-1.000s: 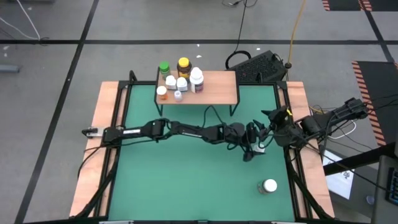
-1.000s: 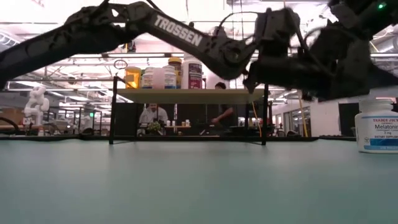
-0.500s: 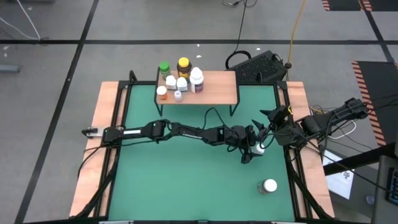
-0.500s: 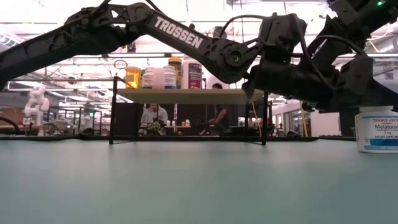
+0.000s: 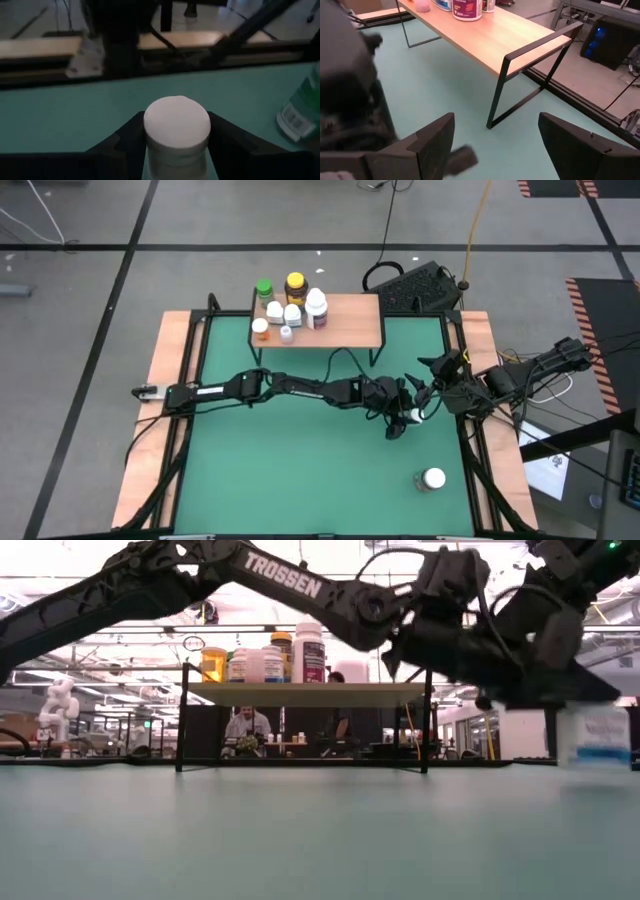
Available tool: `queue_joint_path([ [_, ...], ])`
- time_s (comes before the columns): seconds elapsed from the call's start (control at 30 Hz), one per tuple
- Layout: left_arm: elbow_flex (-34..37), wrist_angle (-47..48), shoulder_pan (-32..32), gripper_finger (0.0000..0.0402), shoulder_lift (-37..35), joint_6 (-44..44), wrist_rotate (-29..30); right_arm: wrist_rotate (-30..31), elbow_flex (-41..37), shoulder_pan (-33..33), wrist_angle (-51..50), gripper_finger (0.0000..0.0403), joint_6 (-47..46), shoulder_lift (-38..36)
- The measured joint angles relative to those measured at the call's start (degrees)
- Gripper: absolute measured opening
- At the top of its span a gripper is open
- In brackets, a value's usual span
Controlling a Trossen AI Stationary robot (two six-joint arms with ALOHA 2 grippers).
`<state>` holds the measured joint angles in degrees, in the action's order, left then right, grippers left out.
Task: Pick and place medicine bottles onto shelf by color
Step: Put the white and blue pill bottle on the shelf
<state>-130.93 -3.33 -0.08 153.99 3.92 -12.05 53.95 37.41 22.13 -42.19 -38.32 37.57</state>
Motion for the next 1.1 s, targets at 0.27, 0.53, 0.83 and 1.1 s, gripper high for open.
queue_joint_path([
  [0.27,0.0,15.8,0.8,0.0193,-8.9,1.6,0.0,0.0,0.0,0.4,-0.1,0.0281,0.2,-1.3],
  [0.53,0.0,25.6,1.6,0.0169,-16.7,3.5,-0.1,0.0,0.0,3.6,-0.1,0.0281,0.7,-1.4],
  [0.83,0.0,34.9,0.5,0.0172,-20.0,4.0,4.7,1.5,0.0,6.9,-0.7,0.0281,-0.9,-1.9],
  [1.1,2.0,36.9,-1.3,0.0169,-21.0,3.4,9.4,2.1,0.0,8.9,-0.9,0.0281,-1.8,-2.0],
])
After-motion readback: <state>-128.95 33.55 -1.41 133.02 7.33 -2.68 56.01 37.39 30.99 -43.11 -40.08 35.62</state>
